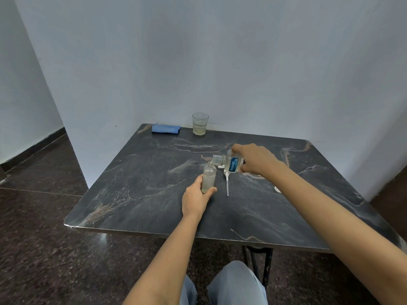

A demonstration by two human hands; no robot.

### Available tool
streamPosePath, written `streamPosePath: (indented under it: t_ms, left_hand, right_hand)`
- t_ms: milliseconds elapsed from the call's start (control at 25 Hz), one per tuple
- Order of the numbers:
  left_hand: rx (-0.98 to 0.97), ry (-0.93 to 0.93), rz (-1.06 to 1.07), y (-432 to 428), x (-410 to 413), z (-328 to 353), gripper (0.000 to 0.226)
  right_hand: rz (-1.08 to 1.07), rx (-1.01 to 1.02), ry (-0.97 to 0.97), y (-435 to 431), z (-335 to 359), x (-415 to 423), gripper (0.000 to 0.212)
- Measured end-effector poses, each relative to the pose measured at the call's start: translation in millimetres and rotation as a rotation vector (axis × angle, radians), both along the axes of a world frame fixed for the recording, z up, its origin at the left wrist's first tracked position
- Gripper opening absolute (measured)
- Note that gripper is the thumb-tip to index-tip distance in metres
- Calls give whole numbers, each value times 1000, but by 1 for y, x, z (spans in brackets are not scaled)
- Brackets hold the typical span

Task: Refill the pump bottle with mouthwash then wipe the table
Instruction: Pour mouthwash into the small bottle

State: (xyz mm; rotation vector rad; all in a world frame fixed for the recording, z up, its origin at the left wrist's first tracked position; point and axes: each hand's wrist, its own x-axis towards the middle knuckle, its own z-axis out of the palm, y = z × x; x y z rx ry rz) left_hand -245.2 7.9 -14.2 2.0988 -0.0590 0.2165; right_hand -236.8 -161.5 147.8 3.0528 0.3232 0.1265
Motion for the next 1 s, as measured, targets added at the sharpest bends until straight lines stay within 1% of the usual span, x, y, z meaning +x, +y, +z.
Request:
streamPosePath:
  t_ms: [1000]
  left_hand:
    - [-6,5,-2,0,2,-2,49]
  right_hand:
    - [-18,-10,3,3,1,1,46]
